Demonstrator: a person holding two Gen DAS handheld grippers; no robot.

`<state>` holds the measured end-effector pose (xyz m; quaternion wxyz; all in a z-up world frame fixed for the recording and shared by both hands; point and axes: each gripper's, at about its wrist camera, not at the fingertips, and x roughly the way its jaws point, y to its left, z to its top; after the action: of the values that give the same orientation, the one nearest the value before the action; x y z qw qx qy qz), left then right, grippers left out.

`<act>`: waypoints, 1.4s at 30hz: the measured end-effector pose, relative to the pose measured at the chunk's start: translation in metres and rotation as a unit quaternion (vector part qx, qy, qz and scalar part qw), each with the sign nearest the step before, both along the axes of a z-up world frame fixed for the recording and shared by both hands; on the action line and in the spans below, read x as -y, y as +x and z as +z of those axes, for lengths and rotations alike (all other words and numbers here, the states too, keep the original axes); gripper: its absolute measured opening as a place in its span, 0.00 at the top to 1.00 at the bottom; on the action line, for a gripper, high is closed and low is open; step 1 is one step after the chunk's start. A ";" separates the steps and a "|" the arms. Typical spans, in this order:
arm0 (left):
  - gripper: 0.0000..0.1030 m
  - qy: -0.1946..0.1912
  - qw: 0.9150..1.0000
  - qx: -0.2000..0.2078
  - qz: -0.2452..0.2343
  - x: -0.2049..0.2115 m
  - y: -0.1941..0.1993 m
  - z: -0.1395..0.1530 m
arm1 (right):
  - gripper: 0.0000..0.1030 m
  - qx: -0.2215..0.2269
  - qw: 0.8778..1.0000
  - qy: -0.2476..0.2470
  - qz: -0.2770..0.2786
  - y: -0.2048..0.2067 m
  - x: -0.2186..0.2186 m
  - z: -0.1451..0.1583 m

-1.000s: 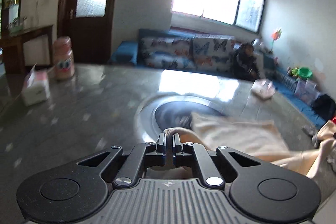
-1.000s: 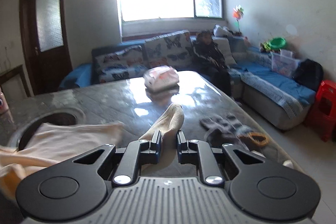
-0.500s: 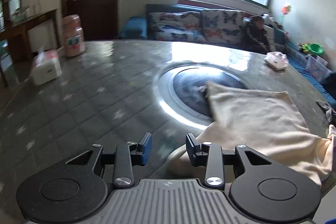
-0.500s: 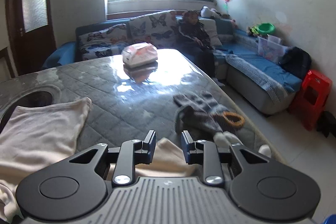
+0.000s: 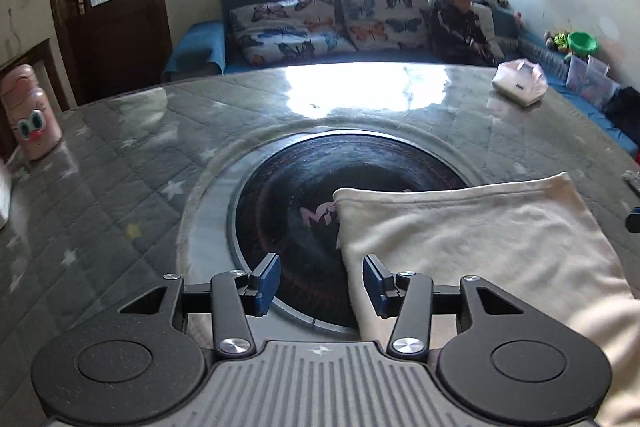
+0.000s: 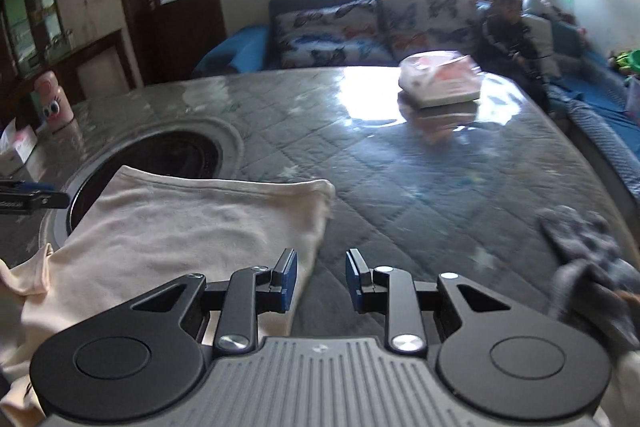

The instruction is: Fold clothes

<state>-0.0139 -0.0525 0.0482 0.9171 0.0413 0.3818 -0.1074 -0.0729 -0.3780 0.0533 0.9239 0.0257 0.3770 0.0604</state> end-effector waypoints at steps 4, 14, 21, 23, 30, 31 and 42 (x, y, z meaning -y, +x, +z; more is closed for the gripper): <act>0.49 0.006 1.000 -0.024 -0.001 0.008 0.024 -0.008 | 0.75 -0.021 1.000 0.001 0.010 0.032 -0.004 -0.011; 0.42 0.026 0.999 -0.037 -0.031 0.027 0.059 -0.020 | 0.75 -0.042 0.999 -0.012 0.021 0.073 -0.010 -0.026; 0.91 0.027 0.998 -0.019 -0.058 0.032 0.065 -0.024 | 0.95 -0.035 0.998 -0.033 0.032 0.087 -0.017 -0.023; 0.93 0.029 0.998 -0.013 -0.057 0.031 0.068 -0.022 | 0.96 -0.025 0.998 -0.036 0.035 0.092 -0.019 -0.018; 0.95 0.028 0.999 0.011 -0.032 0.017 0.097 -0.009 | 0.96 0.011 0.997 -0.055 0.047 0.132 -0.032 0.003; 0.95 0.029 0.999 0.016 -0.027 0.015 0.103 -0.006 | 0.96 0.014 0.997 -0.057 0.049 0.138 -0.033 0.004; 0.90 0.059 0.998 0.036 -0.004 0.016 0.157 -0.008 | 0.91 0.013 0.994 -0.089 0.058 0.204 -0.050 -0.006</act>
<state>0.1431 -0.0685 0.0398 0.9257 0.1009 0.3543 -0.0863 0.1312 -0.3283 0.0475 0.9222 -0.0795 0.3698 0.0808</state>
